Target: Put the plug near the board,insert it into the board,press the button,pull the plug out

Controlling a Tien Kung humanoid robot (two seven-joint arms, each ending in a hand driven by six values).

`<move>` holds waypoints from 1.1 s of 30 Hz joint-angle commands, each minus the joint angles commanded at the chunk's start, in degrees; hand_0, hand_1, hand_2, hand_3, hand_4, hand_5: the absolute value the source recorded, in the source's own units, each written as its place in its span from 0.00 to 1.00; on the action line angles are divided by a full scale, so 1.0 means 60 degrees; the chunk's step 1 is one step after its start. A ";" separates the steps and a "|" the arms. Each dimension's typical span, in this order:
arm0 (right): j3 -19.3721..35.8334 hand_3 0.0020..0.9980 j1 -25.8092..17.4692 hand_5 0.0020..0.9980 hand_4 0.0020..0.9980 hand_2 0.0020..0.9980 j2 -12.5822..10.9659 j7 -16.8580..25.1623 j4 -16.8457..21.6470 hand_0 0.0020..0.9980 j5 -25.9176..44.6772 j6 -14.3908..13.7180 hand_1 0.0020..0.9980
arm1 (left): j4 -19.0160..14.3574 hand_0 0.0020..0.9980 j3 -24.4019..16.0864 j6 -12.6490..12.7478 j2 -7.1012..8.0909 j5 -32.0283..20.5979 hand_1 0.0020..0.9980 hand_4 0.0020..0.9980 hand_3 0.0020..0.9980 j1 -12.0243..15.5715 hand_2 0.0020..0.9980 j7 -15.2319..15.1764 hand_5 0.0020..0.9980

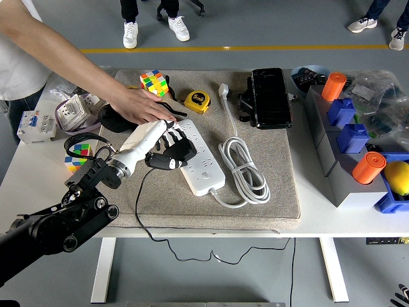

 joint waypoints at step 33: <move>0.0093 0.50 -0.0036 0.50 0.77 0.59 -0.0018 0.0004 0.0067 0.59 -0.0095 -0.0023 0.64 | 0.0348 0.25 -0.0014 -0.0019 0.0115 0.0137 0.38 0.83 0.54 0.0095 0.44 -0.0042 0.00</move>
